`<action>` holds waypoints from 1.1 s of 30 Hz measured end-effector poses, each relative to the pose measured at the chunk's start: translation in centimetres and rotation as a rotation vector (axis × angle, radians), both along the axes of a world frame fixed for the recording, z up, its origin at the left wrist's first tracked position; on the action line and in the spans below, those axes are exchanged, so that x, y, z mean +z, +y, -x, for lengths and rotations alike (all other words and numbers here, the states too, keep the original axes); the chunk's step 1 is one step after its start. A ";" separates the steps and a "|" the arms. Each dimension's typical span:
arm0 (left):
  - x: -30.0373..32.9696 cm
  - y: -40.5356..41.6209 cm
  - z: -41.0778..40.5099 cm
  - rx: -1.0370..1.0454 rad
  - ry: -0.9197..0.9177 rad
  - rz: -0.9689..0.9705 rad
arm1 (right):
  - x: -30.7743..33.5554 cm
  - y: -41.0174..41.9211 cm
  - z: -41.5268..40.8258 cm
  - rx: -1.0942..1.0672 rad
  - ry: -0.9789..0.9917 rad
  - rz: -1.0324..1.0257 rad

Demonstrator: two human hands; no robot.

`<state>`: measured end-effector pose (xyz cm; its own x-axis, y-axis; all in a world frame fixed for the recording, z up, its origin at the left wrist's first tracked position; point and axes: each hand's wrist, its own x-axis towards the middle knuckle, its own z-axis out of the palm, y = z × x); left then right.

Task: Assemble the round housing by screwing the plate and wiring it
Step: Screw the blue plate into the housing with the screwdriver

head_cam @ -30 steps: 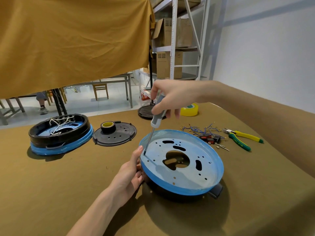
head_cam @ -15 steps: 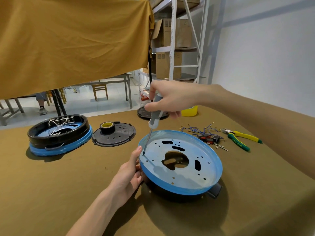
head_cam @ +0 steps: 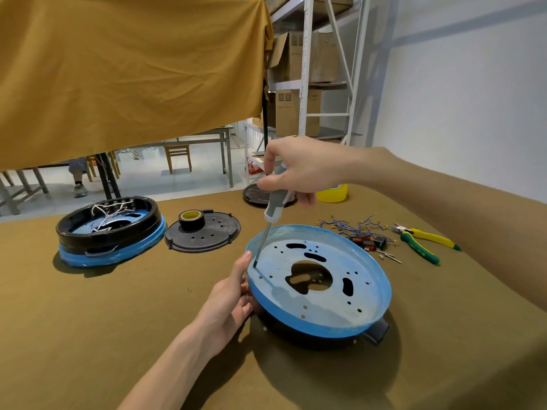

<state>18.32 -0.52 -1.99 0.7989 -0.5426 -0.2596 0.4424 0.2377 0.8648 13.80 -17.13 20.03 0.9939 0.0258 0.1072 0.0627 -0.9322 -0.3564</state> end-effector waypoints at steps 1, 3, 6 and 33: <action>0.0 0.0 0.0 0.002 -0.003 0.001 | -0.3 0.1 -0.2 0.003 -0.044 0.027; 0.0 0.0 0.0 0.006 -0.007 -0.008 | -0.3 0.1 -0.4 0.014 -0.027 -0.008; 0.1 -0.1 0.0 0.009 -0.008 -0.020 | 0.7 0.0 -0.3 0.030 0.103 -0.139; -0.4 -0.1 -0.8 0.032 -0.036 -0.057 | 0.1 0.2 -1.1 0.026 0.070 0.072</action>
<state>19.14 -0.62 -2.41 0.8248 -0.5019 -0.2603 0.4040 0.2010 0.8924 14.95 -16.95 20.12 0.9978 0.0572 0.0347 0.0649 -0.9540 -0.2926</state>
